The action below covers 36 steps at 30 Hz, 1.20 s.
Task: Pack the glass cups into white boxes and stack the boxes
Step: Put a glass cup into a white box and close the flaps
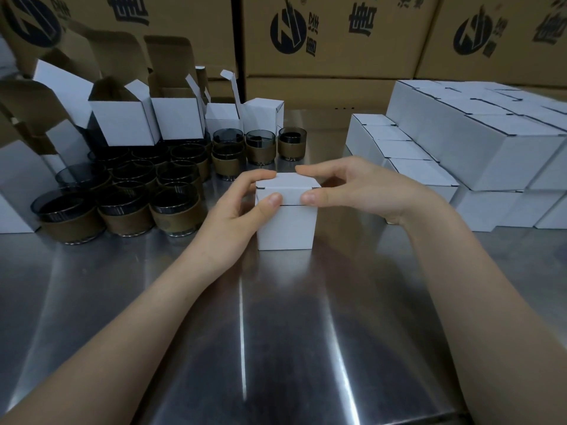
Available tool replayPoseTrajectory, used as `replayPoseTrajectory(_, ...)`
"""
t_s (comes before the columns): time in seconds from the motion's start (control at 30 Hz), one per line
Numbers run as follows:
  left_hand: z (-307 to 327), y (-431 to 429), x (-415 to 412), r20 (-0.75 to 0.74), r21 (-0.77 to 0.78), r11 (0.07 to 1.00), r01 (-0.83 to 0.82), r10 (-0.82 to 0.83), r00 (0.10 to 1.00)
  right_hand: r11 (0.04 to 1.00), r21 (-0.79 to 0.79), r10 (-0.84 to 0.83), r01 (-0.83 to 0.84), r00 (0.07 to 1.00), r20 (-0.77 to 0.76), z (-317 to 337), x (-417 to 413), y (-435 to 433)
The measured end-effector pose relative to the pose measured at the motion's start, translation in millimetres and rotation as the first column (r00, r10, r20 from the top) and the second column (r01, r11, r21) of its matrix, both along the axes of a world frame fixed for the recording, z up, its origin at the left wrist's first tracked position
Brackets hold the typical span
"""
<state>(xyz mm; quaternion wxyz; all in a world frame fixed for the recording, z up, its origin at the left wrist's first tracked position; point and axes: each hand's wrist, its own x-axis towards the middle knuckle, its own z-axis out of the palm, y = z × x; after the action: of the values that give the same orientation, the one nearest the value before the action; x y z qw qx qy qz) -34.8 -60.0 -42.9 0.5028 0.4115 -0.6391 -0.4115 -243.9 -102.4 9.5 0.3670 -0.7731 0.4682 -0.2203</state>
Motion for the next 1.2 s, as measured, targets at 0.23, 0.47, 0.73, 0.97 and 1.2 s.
replayPoseTrajectory(0.23, 1.9, 1.7, -1.6, 0.017, 0.016, 1.0, 0.018, -0.018, 1.0, 1.0, -0.02, -0.012, 0.012, 1.0, -0.006, -2.1, -0.6, -3.0)
replayPoseTrajectory(0.47, 1.3, 1.7, -1.2, 0.054, -0.003, 1.0, -0.001, 0.002, 0.999, 0.999, -0.033, -0.022, 0.021, 0.999, -0.028, -4.1, -1.0, -3.6)
replayPoseTrajectory(0.73, 0.8, 1.2, -1.7, 0.07, -0.016, 1.0, -0.007, 0.008, 0.998, 0.997, -0.071, 0.011, -0.013, 0.999, -0.032, -3.8, 0.0, -1.4)
replayPoseTrajectory(0.97, -1.8, -0.4, 0.1, 0.13, -0.042, 0.999, 0.002, 0.004, 0.992, 0.991, -0.124, 0.038, -0.038, 0.999, -0.007, -3.5, 0.7, -0.7)
replayPoseTrajectory(1.2, -2.5, -0.6, 0.4, 0.142, -0.049, 0.999, 0.002, 0.005, 0.99, 0.988, -0.122, 0.094, -0.094, 0.996, -0.006, -2.2, 0.1, 1.9)
